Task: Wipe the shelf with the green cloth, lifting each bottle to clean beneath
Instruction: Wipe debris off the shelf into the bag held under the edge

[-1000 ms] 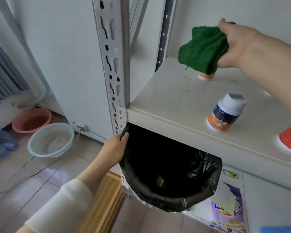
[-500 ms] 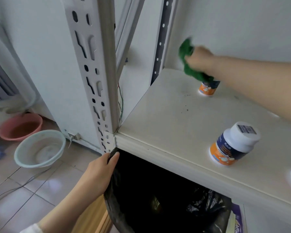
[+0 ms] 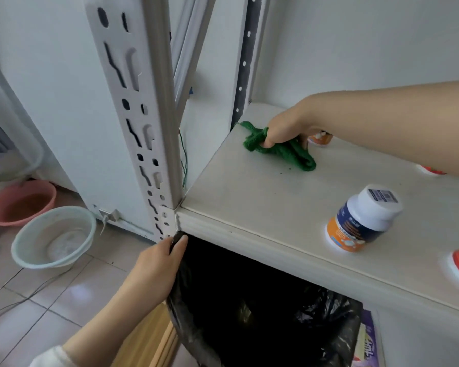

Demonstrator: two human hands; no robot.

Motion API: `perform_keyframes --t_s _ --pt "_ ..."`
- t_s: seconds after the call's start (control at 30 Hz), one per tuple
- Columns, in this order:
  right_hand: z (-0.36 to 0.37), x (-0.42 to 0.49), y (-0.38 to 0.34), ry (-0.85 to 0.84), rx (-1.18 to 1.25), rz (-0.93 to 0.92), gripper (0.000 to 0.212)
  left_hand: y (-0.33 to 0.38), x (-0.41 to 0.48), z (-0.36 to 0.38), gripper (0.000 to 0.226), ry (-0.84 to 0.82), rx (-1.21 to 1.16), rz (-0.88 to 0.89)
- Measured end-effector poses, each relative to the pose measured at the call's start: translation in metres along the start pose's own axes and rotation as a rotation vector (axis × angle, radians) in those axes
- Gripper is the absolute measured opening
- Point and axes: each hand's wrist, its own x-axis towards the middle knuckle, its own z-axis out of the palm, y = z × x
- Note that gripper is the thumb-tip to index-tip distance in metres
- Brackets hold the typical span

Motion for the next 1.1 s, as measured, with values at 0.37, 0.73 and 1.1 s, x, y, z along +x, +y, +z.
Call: perform_keyframes --t_s 0.37,0.73,1.1 --pt "0.061 -0.062 -0.042 0.203 -0.091 0.016 0.029 0.001 0.007 -0.006 0.035 -0.175 0.056 0.121" --pt "0.109 -0.155 -0.034 0.071 0.248 -0.123 0.019 0.003 0.001 -0.010 0.046 -0.200 0.152 0.154" --pt "0.141 -0.184 0.036 -0.159 1.571 0.011 0.029 0.001 -0.013 -0.002 0.045 -0.292 0.177 0.126"
